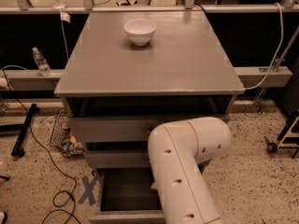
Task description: Pick rxbar blueberry from bottom drawer and place on counter
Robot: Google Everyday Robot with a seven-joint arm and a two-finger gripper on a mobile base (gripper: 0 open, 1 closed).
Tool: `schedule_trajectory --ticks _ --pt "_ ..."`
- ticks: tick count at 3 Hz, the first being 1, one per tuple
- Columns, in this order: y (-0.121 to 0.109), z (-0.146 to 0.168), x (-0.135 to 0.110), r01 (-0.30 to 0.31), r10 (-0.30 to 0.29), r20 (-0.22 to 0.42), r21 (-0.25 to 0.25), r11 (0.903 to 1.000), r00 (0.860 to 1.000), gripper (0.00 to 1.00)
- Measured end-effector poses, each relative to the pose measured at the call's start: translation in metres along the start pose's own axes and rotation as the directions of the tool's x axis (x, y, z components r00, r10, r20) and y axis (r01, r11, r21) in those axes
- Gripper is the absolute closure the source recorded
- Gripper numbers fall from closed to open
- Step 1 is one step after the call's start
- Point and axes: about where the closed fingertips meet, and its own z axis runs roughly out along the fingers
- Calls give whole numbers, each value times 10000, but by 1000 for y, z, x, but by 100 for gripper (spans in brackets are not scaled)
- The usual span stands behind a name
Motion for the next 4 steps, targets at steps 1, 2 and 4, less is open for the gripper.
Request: schedule_trajectory --ticks 1,2,4 --pt "-5 23 3 -97 98 -298 31 9999 9995 0" --pt "-8 38 8 -159 162 -541 57 9999 9984 0" --pt "18 61 6 143 -140 -894 30 9999 9959 3"
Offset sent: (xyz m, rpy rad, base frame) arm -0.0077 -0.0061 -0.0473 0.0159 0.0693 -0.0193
